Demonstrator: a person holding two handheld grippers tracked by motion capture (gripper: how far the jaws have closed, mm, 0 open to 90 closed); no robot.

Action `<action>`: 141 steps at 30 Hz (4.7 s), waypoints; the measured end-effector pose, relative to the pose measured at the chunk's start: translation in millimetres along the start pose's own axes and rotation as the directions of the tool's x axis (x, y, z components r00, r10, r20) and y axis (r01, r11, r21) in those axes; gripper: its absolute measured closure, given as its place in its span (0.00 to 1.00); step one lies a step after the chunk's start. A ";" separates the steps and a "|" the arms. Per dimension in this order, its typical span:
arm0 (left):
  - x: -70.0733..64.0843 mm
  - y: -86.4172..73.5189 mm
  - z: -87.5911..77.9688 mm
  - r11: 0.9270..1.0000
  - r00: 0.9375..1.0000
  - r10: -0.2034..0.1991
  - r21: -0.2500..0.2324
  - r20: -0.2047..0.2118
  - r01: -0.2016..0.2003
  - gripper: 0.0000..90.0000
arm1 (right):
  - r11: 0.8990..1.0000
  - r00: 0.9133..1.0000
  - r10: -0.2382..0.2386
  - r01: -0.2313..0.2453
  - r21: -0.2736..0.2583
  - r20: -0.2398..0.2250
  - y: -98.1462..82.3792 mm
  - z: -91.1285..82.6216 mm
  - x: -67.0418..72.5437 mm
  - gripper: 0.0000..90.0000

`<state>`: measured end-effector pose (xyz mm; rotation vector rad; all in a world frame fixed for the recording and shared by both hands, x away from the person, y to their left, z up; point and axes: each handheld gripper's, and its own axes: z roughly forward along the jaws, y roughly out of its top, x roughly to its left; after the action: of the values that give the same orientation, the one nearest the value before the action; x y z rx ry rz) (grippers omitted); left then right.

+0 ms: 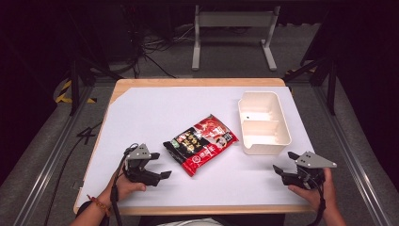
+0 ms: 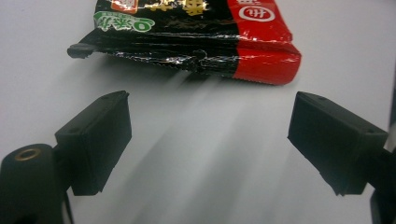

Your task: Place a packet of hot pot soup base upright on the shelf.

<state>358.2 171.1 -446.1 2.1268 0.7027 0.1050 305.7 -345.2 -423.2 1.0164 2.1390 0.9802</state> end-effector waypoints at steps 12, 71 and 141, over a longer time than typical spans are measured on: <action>-3.1 10.6 11.1 0.996 0.993 -0.082 0.040 0.087 0.079 0.24 | 1.000 1.000 -0.016 0.016 0.006 0.007 2.4 0.3 5.1 0.29; 17.6 153.2 5.3 0.960 0.995 0.060 -0.269 -0.079 -0.079 1.00 | 1.000 0.999 0.006 -0.005 0.015 -0.049 1.4 3.5 6.9 0.34; -80.2 286.2 32.7 0.884 0.961 0.264 -0.418 0.080 -0.208 1.00 | 1.000 0.998 0.022 -0.022 -0.011 -0.056 1.4 -0.6 4.1 0.34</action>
<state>428.9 -26.5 -233.1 1.7865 0.3023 0.2187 303.5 -341.5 -422.4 1.0197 2.1692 1.0424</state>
